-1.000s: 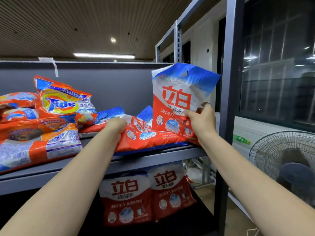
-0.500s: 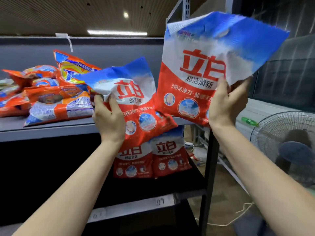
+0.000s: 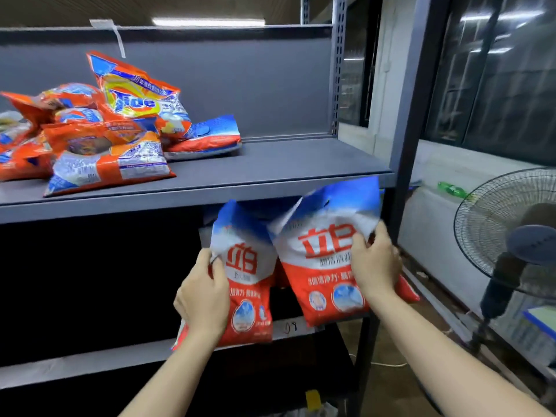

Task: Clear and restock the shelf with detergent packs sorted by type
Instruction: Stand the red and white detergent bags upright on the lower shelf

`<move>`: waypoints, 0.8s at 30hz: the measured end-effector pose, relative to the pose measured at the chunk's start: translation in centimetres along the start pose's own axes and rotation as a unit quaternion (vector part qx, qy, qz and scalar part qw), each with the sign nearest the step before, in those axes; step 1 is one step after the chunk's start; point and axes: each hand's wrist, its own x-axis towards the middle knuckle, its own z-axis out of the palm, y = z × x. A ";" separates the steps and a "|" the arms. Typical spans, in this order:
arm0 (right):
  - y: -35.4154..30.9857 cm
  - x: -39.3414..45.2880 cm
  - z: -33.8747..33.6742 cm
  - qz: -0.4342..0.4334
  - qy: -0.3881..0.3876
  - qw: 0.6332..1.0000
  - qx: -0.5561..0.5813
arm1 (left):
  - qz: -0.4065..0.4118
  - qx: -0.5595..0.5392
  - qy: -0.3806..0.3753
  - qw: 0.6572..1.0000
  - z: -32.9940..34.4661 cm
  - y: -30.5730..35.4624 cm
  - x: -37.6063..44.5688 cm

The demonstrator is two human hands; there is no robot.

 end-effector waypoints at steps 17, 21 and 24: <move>8.5 5.4 12.7 0.189 -0.091 0.972 0.105 | -0.179 -0.254 -0.018 0.950 12.1 -8.1 5.1; 12.3 6.3 15.8 0.146 -0.143 0.976 0.073 | -0.161 -0.192 -0.004 0.968 15.5 -12.2 4.8; 11.9 5.5 16.1 0.124 -0.141 0.976 0.107 | -0.138 -0.132 -0.042 0.981 17.0 -14.5 4.9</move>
